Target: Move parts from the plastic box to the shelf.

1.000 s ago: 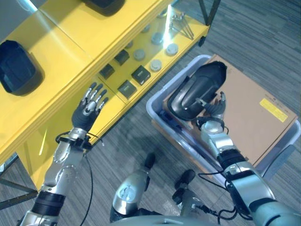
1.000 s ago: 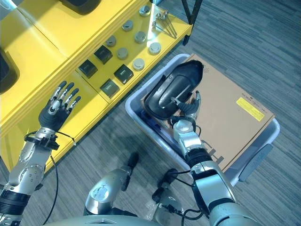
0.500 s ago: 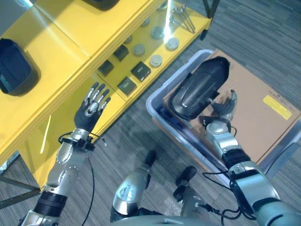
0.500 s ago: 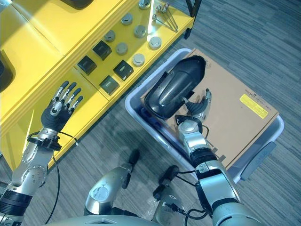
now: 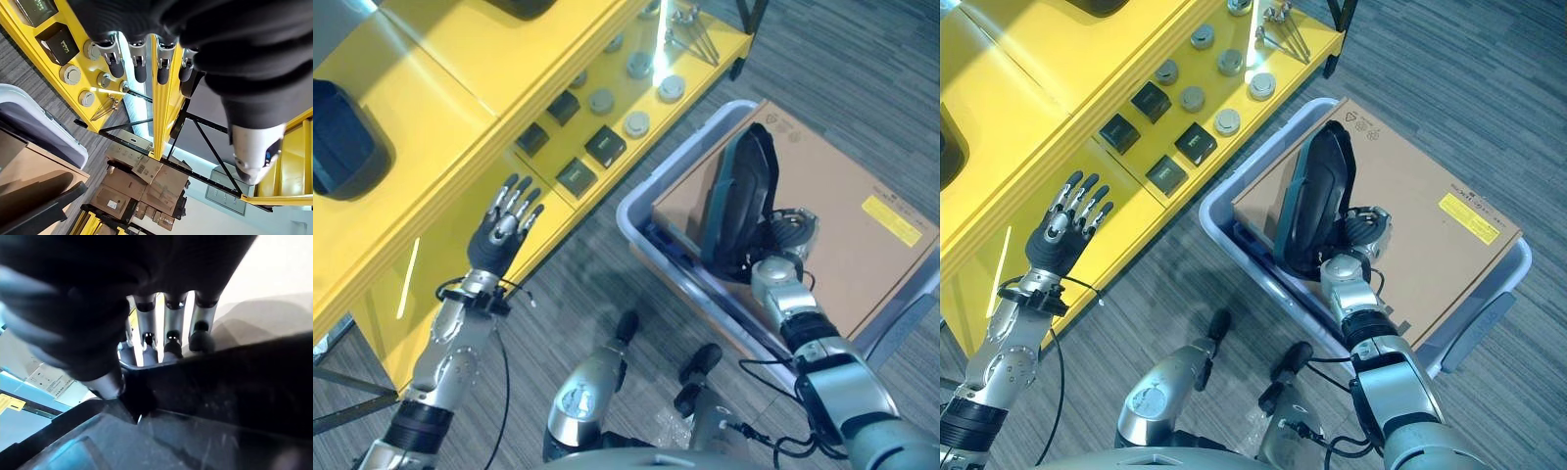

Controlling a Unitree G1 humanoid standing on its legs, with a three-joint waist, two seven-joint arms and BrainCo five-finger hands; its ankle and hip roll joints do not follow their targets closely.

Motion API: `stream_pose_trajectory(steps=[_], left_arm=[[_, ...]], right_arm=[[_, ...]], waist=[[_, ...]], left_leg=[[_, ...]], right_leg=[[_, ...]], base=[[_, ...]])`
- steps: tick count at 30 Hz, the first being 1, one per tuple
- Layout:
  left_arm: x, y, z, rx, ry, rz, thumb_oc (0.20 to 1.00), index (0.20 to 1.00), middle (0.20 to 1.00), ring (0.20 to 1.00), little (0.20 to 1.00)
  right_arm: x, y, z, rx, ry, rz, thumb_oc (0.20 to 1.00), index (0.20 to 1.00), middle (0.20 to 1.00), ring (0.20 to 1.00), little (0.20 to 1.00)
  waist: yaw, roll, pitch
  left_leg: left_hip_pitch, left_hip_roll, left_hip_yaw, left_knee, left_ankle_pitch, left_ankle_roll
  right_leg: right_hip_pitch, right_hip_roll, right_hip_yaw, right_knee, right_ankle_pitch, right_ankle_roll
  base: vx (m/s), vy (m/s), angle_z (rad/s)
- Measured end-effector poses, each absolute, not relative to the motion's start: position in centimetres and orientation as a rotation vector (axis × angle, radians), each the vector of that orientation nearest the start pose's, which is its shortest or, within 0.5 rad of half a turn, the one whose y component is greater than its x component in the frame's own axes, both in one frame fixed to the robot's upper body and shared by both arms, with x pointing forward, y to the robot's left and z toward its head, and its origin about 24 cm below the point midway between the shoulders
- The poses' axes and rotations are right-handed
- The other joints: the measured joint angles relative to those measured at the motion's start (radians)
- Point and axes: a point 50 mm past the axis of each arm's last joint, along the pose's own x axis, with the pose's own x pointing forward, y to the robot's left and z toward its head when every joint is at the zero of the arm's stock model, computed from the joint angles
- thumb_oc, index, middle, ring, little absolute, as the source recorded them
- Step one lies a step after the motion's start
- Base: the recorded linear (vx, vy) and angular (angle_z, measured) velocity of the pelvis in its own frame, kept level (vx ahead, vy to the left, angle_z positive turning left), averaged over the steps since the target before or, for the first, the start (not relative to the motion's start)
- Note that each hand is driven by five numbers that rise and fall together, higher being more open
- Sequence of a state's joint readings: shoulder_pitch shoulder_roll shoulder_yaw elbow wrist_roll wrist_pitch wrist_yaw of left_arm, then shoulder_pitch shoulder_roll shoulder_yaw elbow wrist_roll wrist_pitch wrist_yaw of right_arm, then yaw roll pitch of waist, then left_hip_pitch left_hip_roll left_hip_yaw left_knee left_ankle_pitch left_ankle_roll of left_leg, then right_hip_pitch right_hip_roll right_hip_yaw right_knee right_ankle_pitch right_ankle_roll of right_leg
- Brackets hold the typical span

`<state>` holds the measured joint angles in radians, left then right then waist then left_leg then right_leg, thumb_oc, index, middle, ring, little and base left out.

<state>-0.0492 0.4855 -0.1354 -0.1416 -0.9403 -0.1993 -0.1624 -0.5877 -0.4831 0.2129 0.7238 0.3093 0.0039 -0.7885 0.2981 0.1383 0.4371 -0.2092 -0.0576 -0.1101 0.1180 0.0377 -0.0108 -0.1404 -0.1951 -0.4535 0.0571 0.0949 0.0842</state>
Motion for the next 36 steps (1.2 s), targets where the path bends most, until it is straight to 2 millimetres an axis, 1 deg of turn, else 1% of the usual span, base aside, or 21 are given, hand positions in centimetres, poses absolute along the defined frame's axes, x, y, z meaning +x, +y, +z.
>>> stream_pose_trajectory(steps=[3,5,7,9,11,12,14,17,18,22,24,25,27,29,30,31,32,33,34,35,36], left_arm=[[25.4,19.1,11.2,-0.457,-0.295,-0.34,1.0,1.0,1.0,1.0,1.0],[25.3,19.1,11.2,-0.455,-0.297,-0.351,1.0,1.0,1.0,1.0,1.0],[24.8,19.6,11.0,-0.452,-0.294,-0.335,1.0,1.0,1.0,1.0,1.0],[24.4,19.8,11.4,-0.45,-0.313,-0.342,1.0,1.0,1.0,1.0,1.0],[24.1,19.8,12.1,-0.444,-0.338,-0.364,1.0,1.0,1.0,1.0,1.0],[23.9,19.9,12.8,-0.437,-0.367,-0.38,1.0,1.0,1.0,1.0,1.0],[24.0,19.8,13.2,-0.433,-0.373,-0.395,1.0,1.0,1.0,1.0,1.0],[24.1,19.5,13.0,-0.432,-0.34,-0.416,1.0,1.0,1.0,1.0,1.0],[24.2,19.3,12.9,-0.433,-0.32,-0.43,1.0,1.0,1.0,1.0,1.0],[24.3,18.8,12.2,-0.449,-0.263,-0.452,1.0,1.0,1.0,1.0,1.0],[24.2,18.1,11.7,-0.453,-0.215,-0.485,1.0,1.0,1.0,1.0,1.0],[24.3,17.3,11.3,-0.457,-0.175,-0.527,1.0,1.0,1.0,1.0,1.0],[24.4,16.3,11.1,-0.458,-0.145,-0.586,1.0,1.0,1.0,1.0,1.0],[24.8,14.6,11.1,-0.456,-0.099,-0.662,1.0,1.0,1.0,1.0,1.0],[25.2,13.1,11.4,-0.446,-0.06,-0.726,1.0,1.0,1.0,1.0,1.0],[25.4,12.2,11.5,-0.441,-0.038,-0.762,1.0,1.0,1.0,1.0,1.0],[25.5,11.7,11.5,-0.441,-0.024,-0.78,1.0,1.0,1.0,1.0,1.0],[25.8,10.5,11.4,-0.454,0.012,-0.798,1.0,1.0,1.0,1.0,1.0],[26.0,10.0,11.2,-0.46,0.035,-0.806,1.0,1.0,1.0,1.0,1.0],[26.3,9.2,10.9,-0.469,0.079,-0.815,1.0,1.0,1.0,1.0,1.0],[26.4,8.7,10.7,-0.47,0.107,-0.827,1.0,1.0,1.0,1.0,1.0]], right_arm=[[33.9,-26.3,8.1,-0.303,0.042,-0.784,0.2,0.2,0.2,0.2,0.2],[33.5,-25.8,8.7,-0.256,-0.024,-0.759,0.2,0.2,0.2,0.2,0.2],[32.2,-24.8,10.4,-0.186,-0.138,-0.708,0.2,0.2,0.2,0.2,0.2],[31.4,-24.7,11.9,-0.162,-0.218,-0.693,0.2,0.2,0.2,0.2,0.2],[30.4,-25.2,13.0,-0.142,-0.283,-0.7,0.2,0.2,0.2,0.2,0.2],[29.8,-26.0,13.5,-0.14,-0.32,-0.727,0.2,0.2,0.2,0.2,0.2],[29.5,-26.9,13.6,-0.132,-0.332,-0.763,0.2,0.2,0.2,0.2,0.2],[28.9,-27.5,12.9,-0.14,-0.306,-0.783,0.2,0.2,0.2,0.2,0.2],[28.6,-27.7,12.4,-0.15,-0.287,-0.786,0.2,0.2,0.2,0.2,0.2],[28.0,-27.9,11.4,-0.176,-0.255,-0.786,0.2,0.2,0.2,0.2,0.2],[27.8,-27.9,11.1,-0.183,-0.244,-0.785,0.2,0.2,0.2,0.2,0.2],[27.6,-27.9,10.8,-0.188,-0.235,-0.78,0.2,0.2,0.2,0.2,0.2],[27.6,-27.7,10.7,-0.205,-0.233,-0.771,0.2,0.2,0.2,0.2,0.2],[27.7,-27.2,10.5,-0.228,-0.232,-0.742,0.2,0.2,0.2,0.2,0.2],[27.9,-26.7,10.3,-0.24,-0.225,-0.71,0.2,0.2,0.2,0.2,0.2],[28.0,-26.4,10.1,-0.248,-0.219,-0.688,0.2,0.2,0.2,0.2,0.2],[28.1,-26.1,10.0,-0.253,-0.212,-0.673,0.2,0.2,0.2,0.2,0.2],[28.2,-25.5,9.5,-0.266,-0.19,-0.64,0.2,0.2,0.2,0.2,0.2],[28.2,-25.2,9.4,-0.27,-0.185,-0.624,0.2,0.2,0.2,0.2,0.2],[28.4,-24.7,9.1,-0.281,-0.175,-0.597,0.2,0.2,0.2,0.2,0.2],[28.5,-24.5,9.0,-0.287,-0.171,-0.578,0.2,0.2,0.2,0.2,0.2]], waist=[[-0.003,0.0,0.0],[-0.007,-0.001,0.001],[-0.027,-0.006,0.006],[-0.044,-0.012,0.009],[-0.049,-0.02,0.006],[-0.057,-0.034,-0.002],[-0.081,-0.053,-0.021],[-0.102,-0.074,-0.047],[-0.112,-0.077,-0.055],[-0.117,-0.077,-0.099],[-0.123,-0.08,-0.137],[-0.135,-0.081,-0.161],[-0.147,-0.082,-0.169],[-0.16,-0.085,-0.196],[-0.172,-0.086,-0.21],[-0.175,-0.086,-0.22],[-0.182,-0.087,-0.228],[-0.201,-0.089,-0.246],[-0.205,-0.09,-0.253],[-0.222,-0.092,-0.262],[-0.228,-0.092,-0.263]], left_leg=[[0.002,0.0,0.0,-0.001,0.0,0.0],[0.011,0.0,0.001,-0.005,0.0,0.0],[0.065,0.001,0.005,-0.03,0.001,0.001],[0.102,0.004,0.007,-0.047,-0.001,-0.001],[0.149,0.008,0.018,-0.072,-0.001,-0.001],[0.178,0.01,0.031,-0.088,-0.001,-0.001],[0.185,0.014,0.036,-0.095,-0.003,-0.003],[0.199,0.018,0.049,-0.101,-0.003,-0.003],[0.221,0.021,0.058,-0.108,-0.003,-0.004],[0.254,0.028,0.082,-0.125,-0.011,-0.011],[0.262,0.034,0.085,-0.132,-0.02,-0.017],[0.276,0.037,0.089,-0.139,-0.02,-0.018],[0.298,0.038,0.092,-0.139,-0.02,-0.012],[0.303,0.039,0.105,-0.141,-0.022,-0.011],[0.31,0.04,0.113,-0.144,-0.023,-0.01],[0.313,0.04,0.116,-0.147,-0.022,-0.009],[0.316,0.04,0.119,-0.153,-0.021,-0.008],[0.325,0.04,0.131,-0.158,-0.021,-0.008],[0.328,0.041,0.137,-0.159,-0.021,-0.007],[0.333,0.041,0.14,-0.16,-0.021,-0.008],[0.335,0.042,0.142,-0.16,-0.021,-0.008]], right_leg=[[0.001,0.0,0.0,0.0,0.0,0.0],[0.009,0.001,0.0,-0.004,0.004,-0.004],[0.055,0.004,0.004,-0.017,0.003,-0.003],[0.088,0.007,0.004,-0.03,0.003,-0.002],[0.123,0.011,0.014,-0.04,0.002,0.001],[0.142,0.014,0.026,-0.042,0.001,0.002],[0.142,0.018,0.032,-0.046,0.001,0.002],[0.151,0.023,0.041,-0.054,0.002,0.0],[0.179,0.028,0.043,-0.07,0.007,0.002],[0.209,0.038,0.06,-0.094,0.012,0.001],[0.215,0.044,0.063,-0.102,0.013,0.001],[0.227,0.049,0.065,-0.111,0.015,0.0],[0.248,0.051,0.07,-0.116,0.015,0.0],[0.247,0.053,0.084,-0.118,0.016,0.0],[0.248,0.054,0.092,-0.119,0.018,-0.001],[0.249,0.054,0.095,-0.119,0.02,0.0],[0.249,0.054,0.098,-0.119,0.02,0.001],[0.25,0.056,0.109,-0.121,0.022,0.0],[0.25,0.057,0.116,-0.122,0.023,0.0],[0.254,0.058,0.119,-0.128,0.027,0.0],[0.256,0.059,0.122,-0.13,0.028,0.0]], base=[[0.0,-0.026,0.0],[0.04,-0.055,0.0],[0.09,-0.068,-0.04],[0.12,-0.067,-0.06],[0.11,-0.075,-0.17],[0.11,-0.085,-0.25],[0.09,-0.072,-0.15],[0.12,-0.074,-0.11],[0.11,-0.062,-0.13],[0.06,-0.046,-0.14],[0.06,-0.056,-0.1],[0.06,-0.046,-0.04],[0.07,-0.025,-0.08],[0.08,-0.015,-0.17],[0.07,-0.01,-0.19],[0.06,-0.008,-0.15],[0.06,-0.008,-0.18],[0.06,-0.011,-0.21],[0.06,-0.014,-0.22],[0.05,-0.013,-0.14],[0.05,-0.014,-0.07]])
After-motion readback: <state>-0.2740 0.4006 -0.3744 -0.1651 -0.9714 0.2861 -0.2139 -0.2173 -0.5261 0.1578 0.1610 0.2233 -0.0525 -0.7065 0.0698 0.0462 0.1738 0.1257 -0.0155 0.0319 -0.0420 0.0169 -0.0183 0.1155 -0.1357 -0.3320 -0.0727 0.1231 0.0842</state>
